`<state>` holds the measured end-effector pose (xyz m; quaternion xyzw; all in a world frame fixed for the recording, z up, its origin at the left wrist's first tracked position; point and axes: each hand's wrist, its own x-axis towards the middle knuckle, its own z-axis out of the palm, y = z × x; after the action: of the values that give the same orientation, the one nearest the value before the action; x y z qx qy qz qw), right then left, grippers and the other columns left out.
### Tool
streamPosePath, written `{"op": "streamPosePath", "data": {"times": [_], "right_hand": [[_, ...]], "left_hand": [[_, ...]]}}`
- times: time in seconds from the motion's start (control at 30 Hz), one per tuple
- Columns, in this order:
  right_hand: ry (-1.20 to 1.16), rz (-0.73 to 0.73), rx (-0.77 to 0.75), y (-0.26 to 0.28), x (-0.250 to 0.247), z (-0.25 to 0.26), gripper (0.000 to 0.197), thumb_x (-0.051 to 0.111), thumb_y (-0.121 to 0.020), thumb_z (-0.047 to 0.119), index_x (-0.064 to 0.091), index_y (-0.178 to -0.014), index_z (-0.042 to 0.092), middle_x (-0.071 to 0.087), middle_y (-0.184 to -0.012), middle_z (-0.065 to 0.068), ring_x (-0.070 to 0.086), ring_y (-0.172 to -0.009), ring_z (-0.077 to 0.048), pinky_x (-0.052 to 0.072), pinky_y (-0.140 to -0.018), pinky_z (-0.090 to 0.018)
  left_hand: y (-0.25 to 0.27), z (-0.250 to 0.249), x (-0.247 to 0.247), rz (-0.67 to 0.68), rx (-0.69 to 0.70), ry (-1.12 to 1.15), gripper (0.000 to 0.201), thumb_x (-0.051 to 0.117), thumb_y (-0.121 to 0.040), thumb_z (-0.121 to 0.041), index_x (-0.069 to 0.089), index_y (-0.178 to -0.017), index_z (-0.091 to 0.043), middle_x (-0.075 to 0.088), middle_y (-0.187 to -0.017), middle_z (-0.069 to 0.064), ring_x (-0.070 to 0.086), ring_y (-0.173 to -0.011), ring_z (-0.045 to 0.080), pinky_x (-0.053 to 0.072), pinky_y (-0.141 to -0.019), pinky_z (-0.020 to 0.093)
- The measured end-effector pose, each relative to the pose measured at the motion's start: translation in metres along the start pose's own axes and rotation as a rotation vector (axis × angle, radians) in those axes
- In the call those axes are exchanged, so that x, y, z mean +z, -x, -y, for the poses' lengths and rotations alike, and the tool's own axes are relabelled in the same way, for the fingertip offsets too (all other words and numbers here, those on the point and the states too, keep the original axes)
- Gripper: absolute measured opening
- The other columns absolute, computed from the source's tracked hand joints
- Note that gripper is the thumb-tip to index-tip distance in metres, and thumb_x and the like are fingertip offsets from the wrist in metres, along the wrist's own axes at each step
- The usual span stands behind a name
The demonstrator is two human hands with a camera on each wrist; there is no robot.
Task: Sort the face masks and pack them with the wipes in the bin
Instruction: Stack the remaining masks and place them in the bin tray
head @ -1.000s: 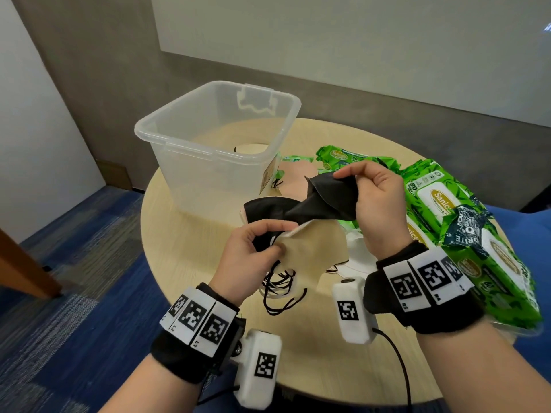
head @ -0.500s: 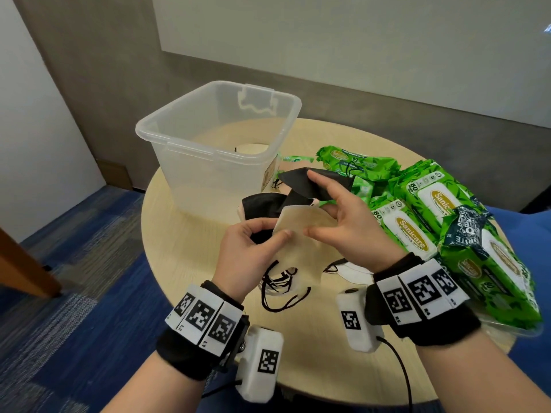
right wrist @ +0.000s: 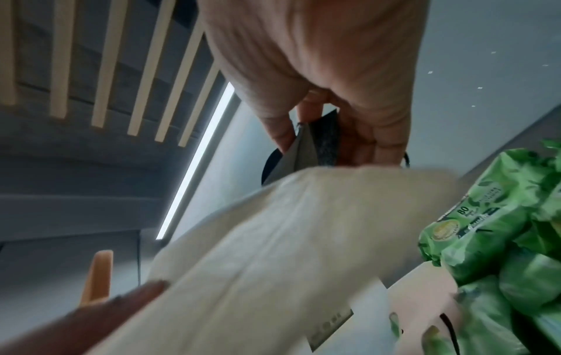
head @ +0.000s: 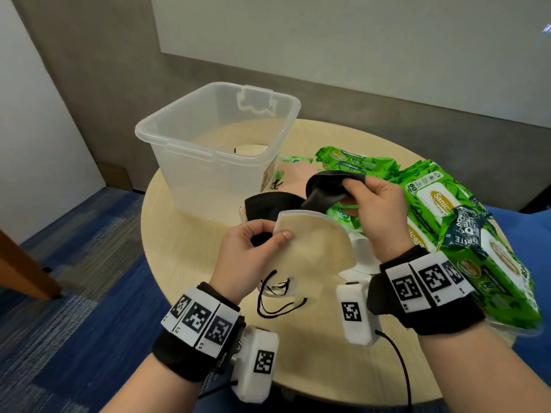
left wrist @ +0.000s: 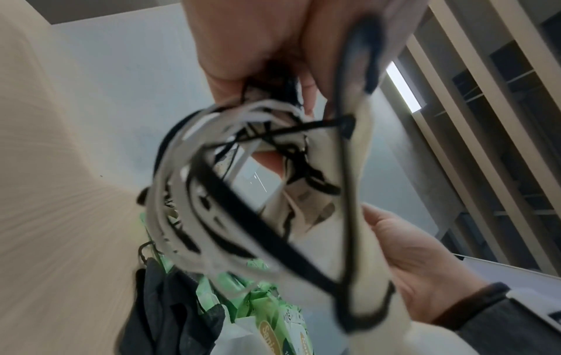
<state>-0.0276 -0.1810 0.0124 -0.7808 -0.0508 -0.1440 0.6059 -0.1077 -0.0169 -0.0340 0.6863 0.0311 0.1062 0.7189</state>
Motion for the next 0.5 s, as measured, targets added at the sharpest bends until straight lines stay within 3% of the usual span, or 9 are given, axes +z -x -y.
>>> {"op": "streamPosePath", "data": {"times": [0.07,0.17,0.27,0.33,0.4,0.5], "right_hand": [[-0.046,-0.014,0.027,-0.004,-0.007,-0.003,0.021,0.059,-0.087,0.018,0.067,-0.069,0.027,0.066,-0.074,0.002,0.058,-0.076,-0.017,0.047,-0.073,-0.042],[-0.071,-0.078,0.021,-0.007,-0.016,-0.005,0.023,0.054,-0.091,0.015,0.065,-0.074,0.026,0.065,-0.078,0.007,0.056,-0.077,-0.01,0.042,-0.071,-0.027],[-0.1,-0.197,-0.03,-0.01,-0.026,-0.004,0.024,0.054,-0.09,0.018,0.065,-0.072,0.028,0.064,-0.081,0.006,0.057,-0.083,-0.013,0.045,-0.077,-0.028],[-0.086,-0.253,-0.062,-0.011,-0.031,-0.001,0.019,0.056,-0.084,0.031,0.068,-0.069,0.032,0.065,-0.087,-0.002,0.059,-0.092,-0.022,0.048,-0.083,-0.035],[-0.076,-0.224,-0.068,-0.012,-0.033,0.002,0.016,0.057,-0.079,0.039,0.07,-0.074,0.032,0.066,-0.095,-0.009,0.059,-0.098,-0.028,0.048,-0.089,-0.041],[-0.227,-0.028,-0.06,-0.007,-0.031,0.009,0.017,0.054,-0.089,0.012,0.065,-0.079,0.018,0.068,-0.073,0.006,0.06,-0.076,-0.01,0.049,-0.073,-0.022]], "left_hand": [[-0.002,0.001,-0.002,-0.033,-0.009,0.023,0.005,0.068,-0.082,-0.014,0.07,-0.077,-0.013,0.071,-0.075,0.006,0.066,-0.069,0.017,0.056,-0.065,0.032],[-0.004,0.002,-0.008,-0.106,-0.001,0.035,0.007,0.071,-0.081,-0.019,0.069,-0.076,-0.015,0.07,-0.074,0.004,0.065,-0.069,0.016,0.054,-0.065,0.033],[-0.008,0.004,-0.014,-0.206,0.022,0.023,0.008,0.07,-0.082,-0.021,0.068,-0.074,-0.02,0.069,-0.075,0.003,0.064,-0.073,0.019,0.054,-0.071,0.039],[-0.011,0.005,-0.018,-0.274,0.034,0.007,0.009,0.069,-0.083,-0.02,0.067,-0.074,-0.021,0.069,-0.077,0.004,0.063,-0.077,0.021,0.054,-0.076,0.042],[-0.014,0.006,-0.02,-0.318,0.042,-0.012,0.006,0.07,-0.079,-0.027,0.067,-0.074,-0.023,0.069,-0.079,0.004,0.064,-0.08,0.023,0.055,-0.078,0.043],[-0.016,0.008,-0.018,-0.357,0.061,-0.057,0.01,0.067,-0.085,-0.023,0.065,-0.076,-0.026,0.069,-0.08,0.005,0.065,-0.082,0.026,0.055,-0.078,0.046]]}}
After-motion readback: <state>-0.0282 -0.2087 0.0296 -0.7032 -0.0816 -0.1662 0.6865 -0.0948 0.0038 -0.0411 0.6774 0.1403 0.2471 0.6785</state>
